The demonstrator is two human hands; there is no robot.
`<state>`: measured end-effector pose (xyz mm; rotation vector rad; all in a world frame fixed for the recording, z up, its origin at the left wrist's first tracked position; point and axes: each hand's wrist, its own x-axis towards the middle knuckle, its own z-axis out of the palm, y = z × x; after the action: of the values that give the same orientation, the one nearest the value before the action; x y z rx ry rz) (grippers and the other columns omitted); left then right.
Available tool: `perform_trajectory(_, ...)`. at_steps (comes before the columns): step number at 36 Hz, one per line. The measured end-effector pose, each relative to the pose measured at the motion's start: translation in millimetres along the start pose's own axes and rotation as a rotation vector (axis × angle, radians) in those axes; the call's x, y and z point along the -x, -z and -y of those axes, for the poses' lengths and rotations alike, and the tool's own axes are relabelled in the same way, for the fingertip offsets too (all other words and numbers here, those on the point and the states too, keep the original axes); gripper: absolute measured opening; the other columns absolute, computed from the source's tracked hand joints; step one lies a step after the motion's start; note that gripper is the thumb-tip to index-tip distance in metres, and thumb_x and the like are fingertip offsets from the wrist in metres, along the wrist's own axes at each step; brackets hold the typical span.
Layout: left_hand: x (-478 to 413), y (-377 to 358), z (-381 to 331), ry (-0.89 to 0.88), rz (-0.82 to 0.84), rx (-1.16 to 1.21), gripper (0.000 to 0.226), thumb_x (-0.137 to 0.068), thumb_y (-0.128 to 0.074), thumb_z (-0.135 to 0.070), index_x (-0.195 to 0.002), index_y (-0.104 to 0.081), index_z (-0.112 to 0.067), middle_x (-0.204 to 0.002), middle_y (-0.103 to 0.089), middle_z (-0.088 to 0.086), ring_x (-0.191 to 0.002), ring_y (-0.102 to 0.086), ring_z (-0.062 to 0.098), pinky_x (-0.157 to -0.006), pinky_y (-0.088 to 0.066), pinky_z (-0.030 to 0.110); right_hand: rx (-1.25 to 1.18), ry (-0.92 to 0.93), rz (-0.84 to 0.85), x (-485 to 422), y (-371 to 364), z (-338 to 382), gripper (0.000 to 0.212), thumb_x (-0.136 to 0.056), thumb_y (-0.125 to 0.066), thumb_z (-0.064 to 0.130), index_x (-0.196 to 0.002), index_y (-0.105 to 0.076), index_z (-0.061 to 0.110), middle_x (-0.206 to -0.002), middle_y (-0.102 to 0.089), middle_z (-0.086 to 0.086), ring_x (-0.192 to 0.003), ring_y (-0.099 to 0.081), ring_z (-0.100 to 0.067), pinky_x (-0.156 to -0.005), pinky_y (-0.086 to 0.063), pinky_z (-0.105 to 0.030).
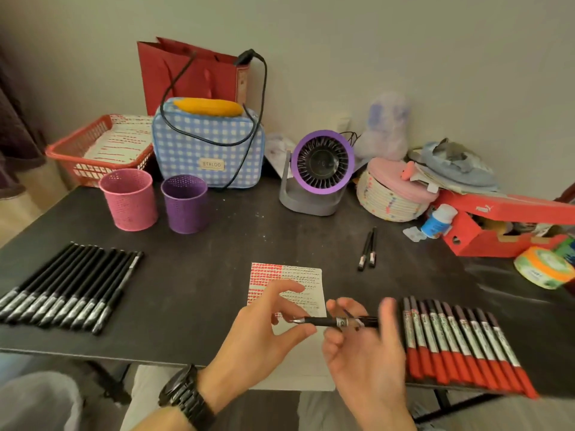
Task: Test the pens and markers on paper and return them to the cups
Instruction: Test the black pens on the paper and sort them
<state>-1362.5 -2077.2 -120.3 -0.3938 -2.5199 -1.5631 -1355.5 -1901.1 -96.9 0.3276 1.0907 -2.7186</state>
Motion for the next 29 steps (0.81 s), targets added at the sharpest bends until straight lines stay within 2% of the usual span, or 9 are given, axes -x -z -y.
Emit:
perform_trajectory(1, -0.6, -2.4, 0.0, -0.009, 0.015, -0.001, 0.057, -0.083, -0.078, -0.043, -0.121, -0.038, -0.057, -0.097, -0.069, -0.031, -0.099, -0.060, -0.001, -0.081, -0.039, 0.007, 0.159, 0.017, -0.018, 0.2, -0.5, -1.9, 0.071, -0.061, -0.086, 0.067, -0.099, -0.078, 0.008, -0.094, -0.068, -0.007, -0.052, -0.047, -0.015, -0.047, -0.042, -0.024)
perform_trajectory(4, -3.6, -6.7, 0.0, -0.035, 0.072, -0.053, 0.056, -0.084, -0.072, -0.053, -0.125, -0.034, -0.057, -0.103, -0.067, -0.034, -0.106, -0.060, -0.003, -0.083, -0.042, 0.011, 0.509, 0.059, -0.044, 2.6, 1.4, -5.5, 0.054, -0.077, -0.065, 0.062, -0.102, -0.080, 0.017, -0.080, -0.068, -0.006, -0.052, -0.048, -0.013, -0.047, -0.039, -0.024)
perform_trajectory(6, -6.6, -5.2, 3.1, -0.039, 0.111, -0.134, 0.056, -0.082, -0.066, -0.066, -0.127, -0.034, -0.055, -0.112, -0.062, -0.035, -0.113, -0.055, -0.006, -0.090, -0.043, 0.016, 0.562, 0.064, -0.039, 3.5, 7.3, -1.6, 0.051, -0.082, -0.061, 0.059, -0.102, -0.079, 0.016, -0.069, -0.061, -0.009, -0.051, -0.052, -0.017, -0.046, -0.040, -0.026)
perform_trajectory(9, -11.2, 1.5, 11.1, -0.035, 0.128, -0.299, 0.059, -0.080, -0.050, -0.081, -0.130, -0.037, -0.052, -0.130, -0.052, -0.033, -0.124, -0.046, -0.007, -0.103, -0.040, 0.021, 0.530, 0.100, -0.073, 0.0, 18.8, 13.5, 0.038, -0.085, -0.069, 0.045, -0.099, -0.078, 0.011, -0.078, -0.068, -0.020, -0.056, -0.061, -0.024, -0.049, -0.050, -0.029)
perform_trajectory(12, -19.2, 5.0, 15.2, -0.056, 0.143, -0.439, 0.059, -0.086, -0.042, -0.080, -0.134, -0.045, -0.046, -0.140, -0.046, -0.027, -0.131, -0.041, -0.002, -0.112, -0.035, 0.026, 0.573, 0.166, -0.118, -8.1, 21.0, 27.1, 0.029, -0.079, -0.069, 0.038, -0.093, -0.079, 0.015, -0.086, -0.073, -0.021, -0.063, -0.069, -0.025, -0.054, -0.056, -0.030)
perform_trajectory(16, -29.9, -3.8, 14.2, -0.080, 0.172, -0.549, 0.060, -0.089, -0.034, -0.078, -0.136, -0.048, -0.043, -0.146, -0.044, -0.022, -0.137, -0.037, 0.004, -0.117, -0.028, 0.032, 0.790, 0.248, -0.191, -26.0, 18.0, 30.2, 0.020, -0.086, -0.073, 0.040, -0.083, -0.075, 0.021, -0.069, -0.071, -0.012, -0.060, -0.070, -0.025, -0.052, -0.055, -0.027)
perform_trajectory(20, -35.0, -16.8, 15.8, -0.085, 0.192, -0.631, 0.063, -0.088, -0.030, -0.077, -0.136, -0.049, -0.041, -0.146, -0.044, -0.018, -0.137, -0.037, 0.009, -0.117, -0.025, 0.034, 0.954, 0.303, -0.190, -44.8, 15.9, 26.2, 0.020, -0.093, -0.073, 0.033, -0.076, -0.069, 0.023, -0.061, -0.069, -0.012, -0.051, -0.066, -0.023, -0.045, -0.049, -0.025)
perform_trajectory(23, -33.9, -23.0, 23.3, -0.085, 0.209, -0.668, 0.061, -0.088, -0.033, -0.076, -0.134, -0.052, -0.040, -0.143, -0.045, -0.018, -0.135, -0.039, 0.010, -0.116, -0.024, 0.034, 1.023, 0.356, -0.200, -54.6, 16.0, 20.0, 0.028, -0.091, -0.075, 0.035, -0.069, -0.063, 0.023, -0.055, -0.066, -0.008, -0.043, -0.059, -0.016, -0.043, -0.044, -0.023)
perform_trajectory(29, -31.5, -29.1, 31.7, -0.081, 0.139, -0.649, 0.054, -0.087, -0.041, -0.077, -0.124, -0.059, -0.041, -0.135, -0.052, -0.019, -0.126, -0.046, 0.009, -0.111, -0.034, 0.035, 1.147, 0.436, -0.271, -63.4, 32.1, -3.1, 0.035, -0.089, -0.074, 0.021, -0.059, -0.055, 0.019, -0.045, -0.058, 0.000, -0.042, -0.055, -0.006, -0.050, -0.041, -0.013)
